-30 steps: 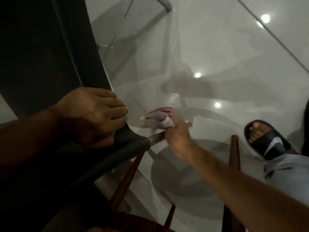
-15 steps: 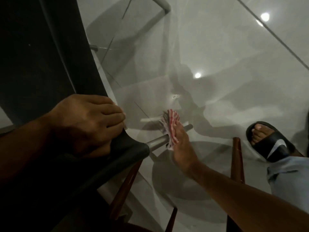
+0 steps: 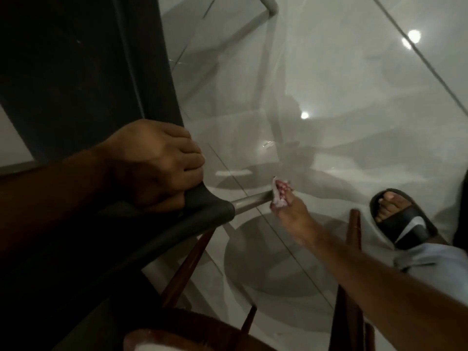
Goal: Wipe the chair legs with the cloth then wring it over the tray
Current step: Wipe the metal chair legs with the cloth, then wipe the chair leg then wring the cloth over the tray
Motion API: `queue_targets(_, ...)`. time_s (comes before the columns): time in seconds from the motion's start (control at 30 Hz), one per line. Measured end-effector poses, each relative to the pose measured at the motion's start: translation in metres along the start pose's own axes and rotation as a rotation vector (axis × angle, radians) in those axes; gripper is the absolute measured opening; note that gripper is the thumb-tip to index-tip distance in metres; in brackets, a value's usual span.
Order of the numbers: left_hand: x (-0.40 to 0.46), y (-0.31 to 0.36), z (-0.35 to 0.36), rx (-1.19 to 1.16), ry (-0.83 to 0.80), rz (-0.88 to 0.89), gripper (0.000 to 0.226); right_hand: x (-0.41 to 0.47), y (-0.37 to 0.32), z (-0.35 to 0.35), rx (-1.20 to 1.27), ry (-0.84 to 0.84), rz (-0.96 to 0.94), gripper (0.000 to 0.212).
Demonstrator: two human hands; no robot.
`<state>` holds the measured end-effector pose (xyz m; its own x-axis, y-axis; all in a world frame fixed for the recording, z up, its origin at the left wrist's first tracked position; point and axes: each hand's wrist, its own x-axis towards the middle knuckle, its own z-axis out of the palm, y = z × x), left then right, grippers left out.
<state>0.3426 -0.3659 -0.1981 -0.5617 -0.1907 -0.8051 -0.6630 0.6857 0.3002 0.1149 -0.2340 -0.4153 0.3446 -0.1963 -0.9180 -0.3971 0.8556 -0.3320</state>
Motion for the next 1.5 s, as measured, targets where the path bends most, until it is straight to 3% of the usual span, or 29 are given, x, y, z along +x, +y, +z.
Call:
queue_targets(0.07, 0.004, -0.001, -0.020, 0.123, 0.011, 0.093, 0.050, -0.047, -0.016, 0.008, -0.021, -0.055, -0.025, 0.036)
queue_targets(0.13, 0.001, 0.007, -0.033, 0.184, -0.049, 0.054, 0.053, -0.091, -0.040, 0.010, -0.037, -0.140, -0.050, 0.022)
queue_targets(0.27, -0.003, 0.025, -0.047, 0.351, -0.148, 0.072, 0.040, -0.174, -0.097, -0.018, -0.172, -0.283, -0.150, 0.035)
queue_targets(0.33, -0.007, 0.040, -0.056, 0.414, -0.199, -0.041, 0.035, -0.217, -0.127, -0.039, -0.265, -0.312, -0.227, 0.040)
queue_targets(0.4, -0.001, 0.063, -0.077, 0.403, -0.104, -0.217, 0.031, -0.254, -0.150, -0.063, -0.420, -0.306, -0.273, 0.045)
queue_targets(0.47, 0.006, 0.106, -0.100, 0.076, 0.117, -0.391, 0.027, -0.287, -0.164, -0.084, -0.480, -0.309, -0.258, 0.047)
queue_targets(0.57, -0.001, 0.191, -0.109, -0.654, 0.458, -0.602, 0.017, -0.333, -0.176, -0.105, -0.514, -0.381, -0.146, 0.043)
queue_targets(0.63, -0.026, 0.252, -0.094, -1.305, 0.739, -0.814, 0.011, -0.364, -0.181, -0.102, -0.525, -0.485, -0.130, 0.045)
queue_targets(0.7, -0.053, 0.316, -0.073, -1.934, 1.021, -0.860, 0.023, -0.393, -0.181, -0.087, -0.581, -0.628, -0.109, 0.036)
queue_targets(0.77, -0.066, 0.381, -0.052, -2.369, 1.149, -0.911, 0.030, -0.410, -0.169, -0.067, -0.602, -0.761, -0.012, 0.030)
queue_targets(0.83, -0.069, 0.441, -0.034, -2.729, 1.169, -0.916, 0.047, -0.420, -0.148, -0.037, -0.721, -0.766, 0.100, 0.034)
queue_targets(0.9, -0.068, 0.488, -0.021, -2.857, 1.228, -0.904, 0.060, -0.421, -0.124, -0.008, -0.945, -0.685, 0.069, 0.033)
queue_targets(1.0, -0.064, 0.544, -0.010, -2.840, 1.377, -0.957, 0.049, -0.421, -0.078, 0.036, -1.172, -0.619, -0.033, 0.039)
queue_targets(1.13, -0.042, 0.569, -0.007, -2.814, 1.267, -1.362, 0.036, -0.413, -0.032, 0.066, -1.630, -0.520, -0.307, 0.032)
queue_targets(1.3, -0.009, 0.567, -0.001, -3.030, 1.189, -1.492, 0.044, -0.393, 0.004, 0.075, -1.799, -0.462, -0.431, 0.033)
queue_targets(1.37, 0.002, 0.557, 0.004, -3.105, 1.042, -1.559, 0.040, -0.385, 0.013, 0.078, -1.737, -0.434, -0.462, 0.034)
queue_targets(1.43, 0.007, 0.549, 0.011, -3.095, 0.968, -1.599, 0.035, -0.376, 0.017, 0.081, -1.672, -0.442, -0.459, 0.045)
queue_targets(1.5, 0.009, 0.546, 0.016, -3.056, 0.893, -1.627, 0.032, -0.375, 0.013, 0.083, -1.772, -0.513, -0.448, 0.053)
